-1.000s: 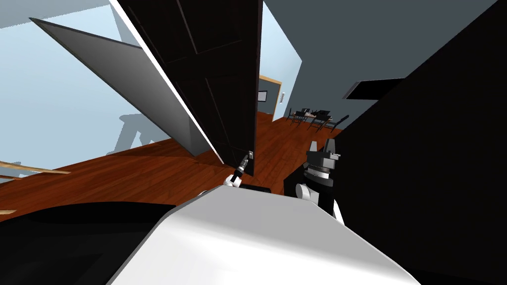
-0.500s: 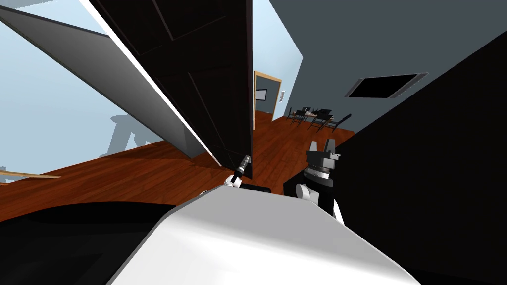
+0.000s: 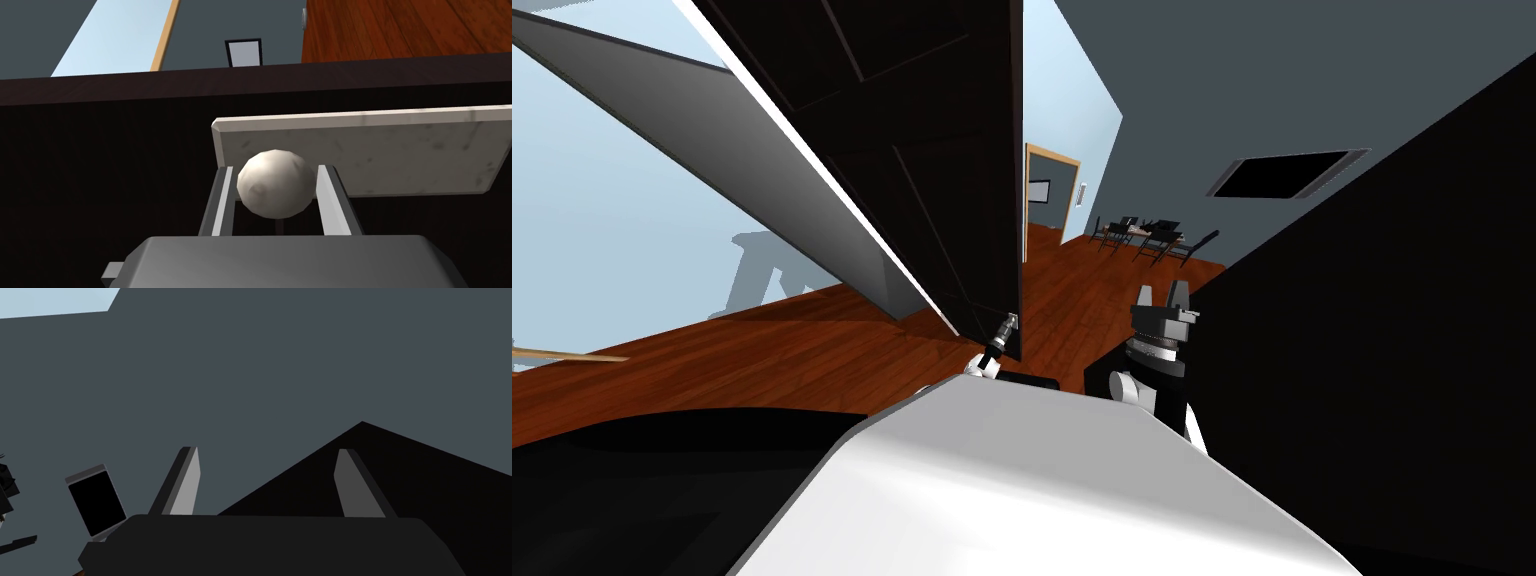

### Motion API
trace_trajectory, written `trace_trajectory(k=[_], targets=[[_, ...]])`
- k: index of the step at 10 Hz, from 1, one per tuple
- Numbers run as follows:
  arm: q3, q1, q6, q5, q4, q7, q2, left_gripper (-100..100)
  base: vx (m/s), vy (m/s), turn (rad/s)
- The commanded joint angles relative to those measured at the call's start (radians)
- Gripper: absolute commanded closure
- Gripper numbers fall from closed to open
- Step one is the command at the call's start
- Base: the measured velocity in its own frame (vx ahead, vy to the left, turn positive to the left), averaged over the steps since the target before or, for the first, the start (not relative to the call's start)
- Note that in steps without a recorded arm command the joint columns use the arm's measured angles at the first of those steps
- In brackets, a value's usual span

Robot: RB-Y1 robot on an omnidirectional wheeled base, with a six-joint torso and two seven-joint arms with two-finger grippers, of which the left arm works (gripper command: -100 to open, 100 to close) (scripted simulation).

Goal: Push the door open

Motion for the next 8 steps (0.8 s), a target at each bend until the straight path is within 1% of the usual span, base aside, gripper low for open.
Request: trace_trajectory(k=[1,2,4,6,7,8], targets=[[0.001,-0.001,-0.002,0.001,-0.001,0.001,0.0,100,0.0,0.0,0.0],[0.011,-0.001,0.001,0.005,0.001,-0.008,0.01,100,0.101,-0.025,0.059],[0.021,-0.001,0.002,0.009,0.001,-0.016,0.017,100,0.168,-0.041,0.075],[0.037,-0.003,0.004,0.016,0.002,-0.027,0.026,100,0.223,-0.051,0.086],[0.037,-0.003,0.004,0.016,0.002,-0.027,0.026,100,0.121,-0.016,0.063],[0.052,-0.004,0.005,0.023,0.003,-0.039,0.03,100,0.168,-0.005,0.179]])
